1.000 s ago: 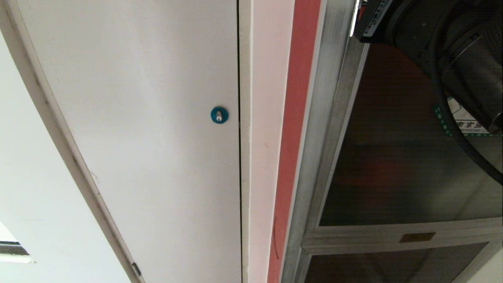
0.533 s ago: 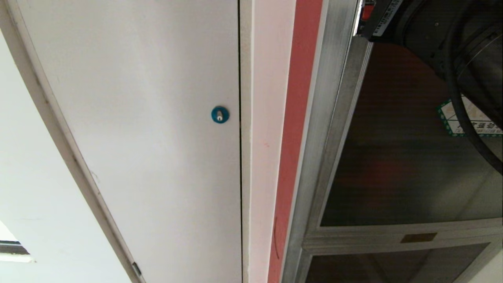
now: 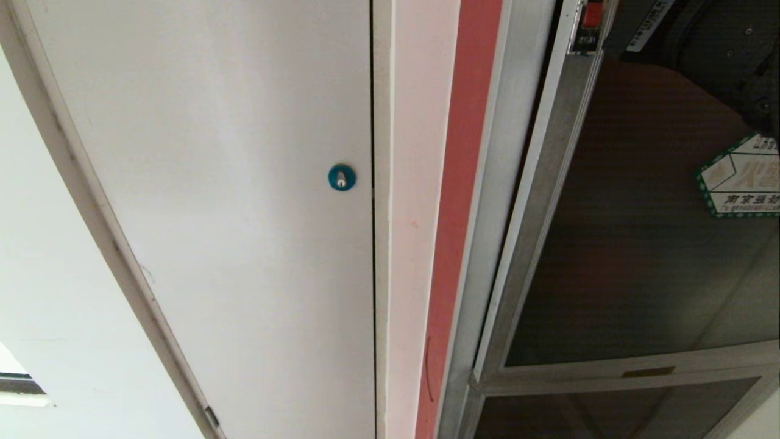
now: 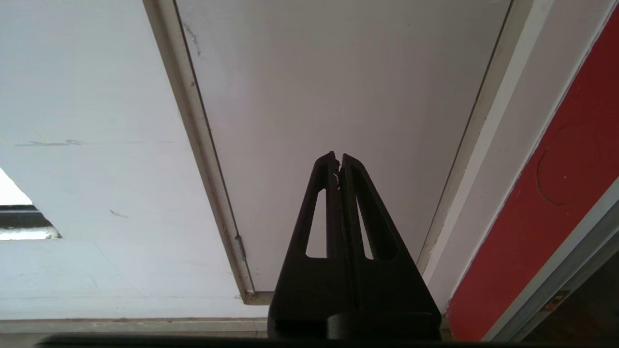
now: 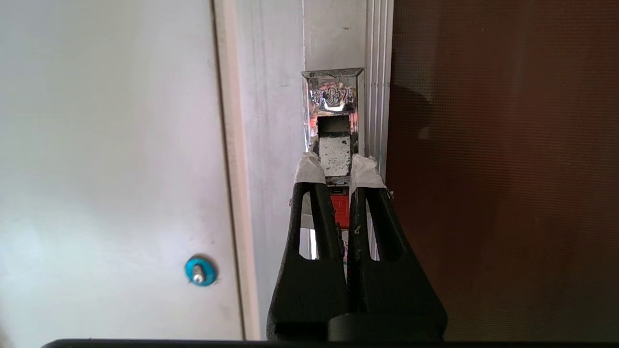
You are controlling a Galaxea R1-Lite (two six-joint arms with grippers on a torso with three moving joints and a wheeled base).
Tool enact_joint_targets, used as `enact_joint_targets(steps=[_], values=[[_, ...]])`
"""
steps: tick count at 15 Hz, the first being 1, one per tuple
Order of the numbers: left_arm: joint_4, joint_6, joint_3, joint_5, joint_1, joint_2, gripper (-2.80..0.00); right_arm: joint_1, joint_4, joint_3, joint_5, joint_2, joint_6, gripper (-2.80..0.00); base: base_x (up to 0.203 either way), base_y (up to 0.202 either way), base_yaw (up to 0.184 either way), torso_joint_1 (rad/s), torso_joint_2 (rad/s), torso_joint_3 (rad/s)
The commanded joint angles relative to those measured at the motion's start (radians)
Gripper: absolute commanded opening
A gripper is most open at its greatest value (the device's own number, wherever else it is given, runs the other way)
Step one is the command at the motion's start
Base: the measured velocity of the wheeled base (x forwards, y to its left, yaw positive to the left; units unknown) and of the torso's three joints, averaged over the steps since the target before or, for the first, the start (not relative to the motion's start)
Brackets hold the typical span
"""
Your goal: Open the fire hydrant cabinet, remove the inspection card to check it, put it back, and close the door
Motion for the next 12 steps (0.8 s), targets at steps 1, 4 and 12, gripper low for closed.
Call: enact_joint_targets(steps=[1, 4, 12], values=[[0.000, 0.000, 0.000, 0.000, 0.000, 0.000, -2.80, 0.008, -0.015, 0.011, -0.005, -0.035, -0.002, -2.80, 0.000, 0.000, 0.000, 0.000, 0.00, 0.000], [0.000, 0.000, 0.000, 0.000, 0.000, 0.000, -2.80, 0.013, -0.013, 0.028, -0.005, -0.065, -0.002, -2.80, 0.000, 0.000, 0.000, 0.000, 0.00, 0.000], [0.000, 0.000, 0.000, 0.000, 0.000, 0.000, -2.80, 0.013, 0.012, 0.081, -0.005, -0.089, 0.000, -2.80, 0.000, 0.000, 0.000, 0.000, 0.00, 0.000]])
